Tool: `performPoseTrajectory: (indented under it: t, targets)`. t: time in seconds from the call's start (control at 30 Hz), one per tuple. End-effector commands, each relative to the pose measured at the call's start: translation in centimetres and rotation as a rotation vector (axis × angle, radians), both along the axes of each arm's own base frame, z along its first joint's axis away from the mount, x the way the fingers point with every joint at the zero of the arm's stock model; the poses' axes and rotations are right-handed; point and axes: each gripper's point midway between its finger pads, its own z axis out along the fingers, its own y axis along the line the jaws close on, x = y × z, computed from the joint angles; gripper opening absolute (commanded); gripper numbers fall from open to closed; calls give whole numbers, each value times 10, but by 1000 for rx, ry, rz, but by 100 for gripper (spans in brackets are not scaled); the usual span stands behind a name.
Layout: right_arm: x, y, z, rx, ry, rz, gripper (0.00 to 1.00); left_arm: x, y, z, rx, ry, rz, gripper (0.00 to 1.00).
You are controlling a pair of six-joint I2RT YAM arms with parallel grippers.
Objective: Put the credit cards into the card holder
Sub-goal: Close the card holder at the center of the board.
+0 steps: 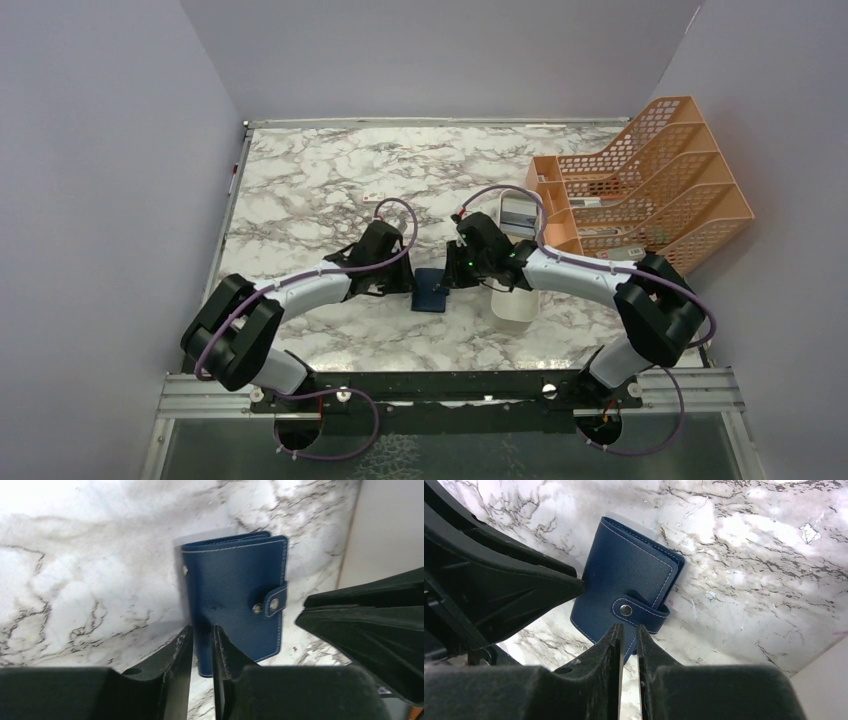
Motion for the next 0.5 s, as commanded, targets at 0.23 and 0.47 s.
performPoseTrajectory:
  t: [0.23,0.47]
  targets:
    - [7,15,-8,73,40,9,22,26,-32,11,-110,-26,-18,13]
    - [8,16,-18,51,50,23,22,22,-23,-26,-56,27,19,12]
